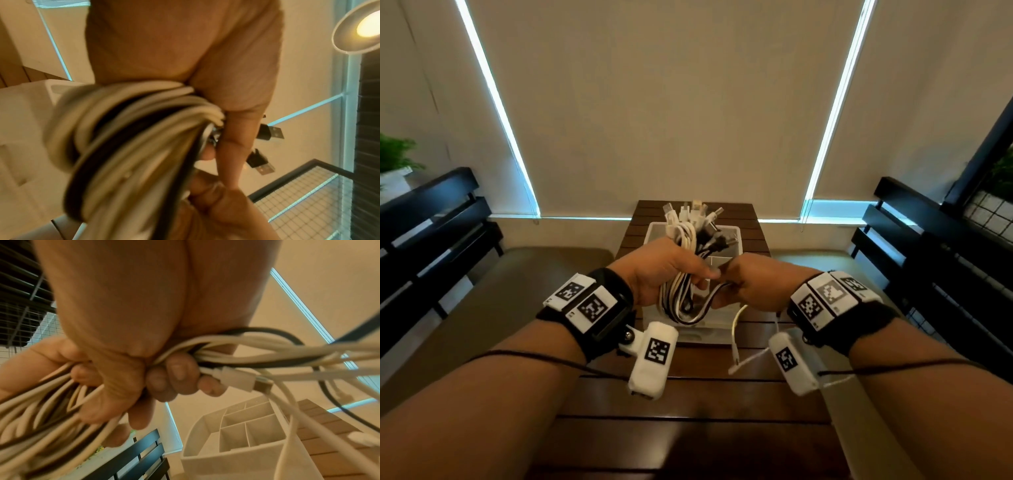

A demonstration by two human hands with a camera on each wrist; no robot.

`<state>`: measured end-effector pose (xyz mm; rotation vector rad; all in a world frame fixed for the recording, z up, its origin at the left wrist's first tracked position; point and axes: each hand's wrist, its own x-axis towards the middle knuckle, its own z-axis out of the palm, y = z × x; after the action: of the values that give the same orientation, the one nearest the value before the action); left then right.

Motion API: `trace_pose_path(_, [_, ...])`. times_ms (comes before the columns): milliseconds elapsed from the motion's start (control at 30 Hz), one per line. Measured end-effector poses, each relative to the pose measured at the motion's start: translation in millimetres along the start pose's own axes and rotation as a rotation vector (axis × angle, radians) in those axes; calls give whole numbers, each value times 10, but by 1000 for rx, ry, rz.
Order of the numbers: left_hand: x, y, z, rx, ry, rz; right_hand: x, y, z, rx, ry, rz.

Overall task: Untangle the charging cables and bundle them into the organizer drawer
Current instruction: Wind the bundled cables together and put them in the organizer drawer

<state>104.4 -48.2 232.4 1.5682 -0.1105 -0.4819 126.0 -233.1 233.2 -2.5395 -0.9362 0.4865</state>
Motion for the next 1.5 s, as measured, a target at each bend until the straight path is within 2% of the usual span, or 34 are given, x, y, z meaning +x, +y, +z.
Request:
trace_pose_path(133, [-12,-39,90,34,16,23,-6,-17,-20,-42,42,-25])
trace_pose_path(233, [-22,-69,116,15,-45,1,-36,-55,-49,-30,64,-72])
trace_pose_path(433, [-55,-104,122,107,-34,2,-94,-57,-23,99,208,-70])
trace_pose_path(533, [-73,-123,124,62,-61,15,-130,-72,-60,200,318,-56])
trace_pose_path(567, [-77,-138,118,37,-77,16,-150,-78,-88,224,309,-60])
trace_pose_path(667, [-89,-176,65,-37,-104,18,-215,-23,-201,340,147,-74])
trace_pose_path(733, [-105,-193,41,-83,-93,10,-257,19,-265,370,117,-95])
trace_pose_path(933, [-123,-219,118,-157,-10,-26,-199,-9,-227,326,357,-98])
trace_pose_path(1133, [-149,-260,190,-181,7,-47,-154,-59,-190,280,536,-67])
trace_pose_path(1300, [-58,-331,191,-227,203,22,-129,-34,-14,173,827,-32])
trace_pose_path(1333, [-33,-331,193,-233,236,44,-145,-48,49,209,874,-19])
trace_pose_path(1367, [-18,-322,201,-235,264,73,-182,-84,112,304,860,6])
trace_pose_path(1400, [-11,-311,206,-230,292,104,-209,-117,190,436,764,58])
trace_pose_path(1500, [37,-280,251,-236,337,178,-231,-183,424,655,307,218])
